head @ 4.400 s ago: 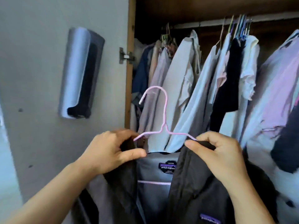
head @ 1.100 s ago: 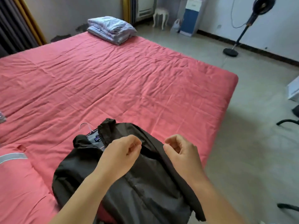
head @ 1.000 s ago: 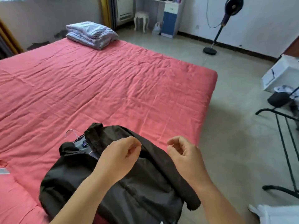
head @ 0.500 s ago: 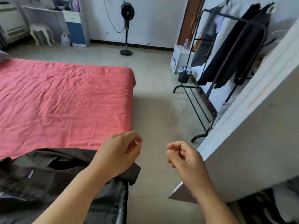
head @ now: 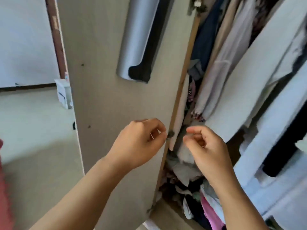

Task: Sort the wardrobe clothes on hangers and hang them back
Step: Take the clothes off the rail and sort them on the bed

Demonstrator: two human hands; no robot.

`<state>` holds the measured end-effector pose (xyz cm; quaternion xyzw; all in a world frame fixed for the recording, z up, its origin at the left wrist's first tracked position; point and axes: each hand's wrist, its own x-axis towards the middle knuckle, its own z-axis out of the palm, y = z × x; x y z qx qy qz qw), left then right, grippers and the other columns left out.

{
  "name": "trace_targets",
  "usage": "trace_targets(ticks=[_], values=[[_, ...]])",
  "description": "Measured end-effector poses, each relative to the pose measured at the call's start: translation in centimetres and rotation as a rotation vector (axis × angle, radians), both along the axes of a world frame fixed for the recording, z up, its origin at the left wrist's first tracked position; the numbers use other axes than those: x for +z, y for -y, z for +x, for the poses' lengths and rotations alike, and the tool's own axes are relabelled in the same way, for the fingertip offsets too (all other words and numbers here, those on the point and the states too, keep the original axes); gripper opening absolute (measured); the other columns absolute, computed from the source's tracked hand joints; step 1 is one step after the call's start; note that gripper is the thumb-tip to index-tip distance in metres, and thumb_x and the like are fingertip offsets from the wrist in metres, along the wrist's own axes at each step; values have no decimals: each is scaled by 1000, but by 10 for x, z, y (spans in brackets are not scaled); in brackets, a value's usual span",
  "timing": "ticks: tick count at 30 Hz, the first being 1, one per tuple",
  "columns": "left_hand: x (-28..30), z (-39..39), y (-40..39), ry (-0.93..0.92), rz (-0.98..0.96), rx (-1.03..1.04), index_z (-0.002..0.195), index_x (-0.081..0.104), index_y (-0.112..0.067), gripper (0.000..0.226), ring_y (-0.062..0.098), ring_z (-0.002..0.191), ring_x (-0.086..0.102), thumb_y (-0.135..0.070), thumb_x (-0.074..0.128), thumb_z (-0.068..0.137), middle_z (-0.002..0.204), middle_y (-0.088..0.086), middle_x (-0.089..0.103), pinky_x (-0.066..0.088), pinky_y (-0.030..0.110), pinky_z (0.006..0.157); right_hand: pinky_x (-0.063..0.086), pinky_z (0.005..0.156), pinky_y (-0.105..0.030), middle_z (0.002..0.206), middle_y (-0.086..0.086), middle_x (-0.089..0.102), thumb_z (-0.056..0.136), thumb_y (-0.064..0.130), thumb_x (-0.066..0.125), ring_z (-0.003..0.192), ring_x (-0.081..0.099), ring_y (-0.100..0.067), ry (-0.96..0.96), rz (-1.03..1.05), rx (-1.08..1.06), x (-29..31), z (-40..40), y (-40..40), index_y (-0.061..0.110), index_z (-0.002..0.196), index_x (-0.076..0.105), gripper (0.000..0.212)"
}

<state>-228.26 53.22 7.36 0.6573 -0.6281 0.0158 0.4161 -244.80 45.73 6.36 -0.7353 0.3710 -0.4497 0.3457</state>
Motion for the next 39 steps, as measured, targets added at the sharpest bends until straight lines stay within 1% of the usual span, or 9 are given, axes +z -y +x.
trace_targets(ticks=[2,7,11,17,23,28,31,33,39], values=[[17,-13,40,6,-61,-83,93,66,-27,11,5,71,58,-33,59,87,76,-13,63,51,31,68,44,60,-10,73,12,62,83,23,65,70,59,1,56,-66,-104,22,-15,23,30,89,63,9],[60,-39,121,3,-189,-258,90,66,-24,13,9,71,60,-34,58,86,77,-10,64,51,34,67,53,74,-39,77,7,64,82,26,67,74,64,-17,116,-175,-329,66,-37,77,33,87,62,10],[101,-53,176,-7,-302,-378,91,66,-24,14,7,70,60,-35,58,87,77,-10,64,50,30,66,53,72,-36,75,4,63,81,22,67,69,63,-18,172,-264,-484,103,-51,111,32,85,62,12],[162,-79,243,-81,-416,-509,96,66,-27,14,7,74,61,-35,60,87,82,-11,64,53,36,72,49,73,-26,75,7,64,81,19,67,73,63,-12,169,-413,-647,165,-72,154,28,87,62,12],[209,-100,298,-154,-505,-554,105,62,-26,20,4,79,58,-36,60,88,96,-8,63,49,22,70,51,83,-31,87,11,65,81,24,67,84,62,-12,169,-549,-694,224,-85,197,26,94,62,14],[254,-112,341,-183,-603,-525,96,62,-26,11,9,79,59,-34,57,90,85,-9,63,53,37,75,45,74,-18,91,11,61,84,26,66,88,58,-3,169,-547,-645,271,-96,244,26,97,60,14],[284,-116,371,-128,-641,-470,95,64,-25,15,8,80,59,-35,54,91,82,-12,63,53,38,76,42,64,-17,85,11,62,84,27,64,81,56,-1,118,-579,-660,298,-103,278,26,95,61,11],[303,-118,393,-71,-633,-425,97,64,-28,17,9,82,59,-40,54,90,85,-12,63,53,38,77,44,64,-20,82,7,64,84,26,63,80,58,-6,101,-590,-658,317,-104,301,22,93,64,11],[334,-125,438,78,-617,-348,104,61,-29,24,11,85,59,-46,53,89,93,-9,62,54,40,77,50,83,-36,96,1,65,77,40,68,97,59,-18,63,-622,-651,366,-96,361,22,92,62,24]])
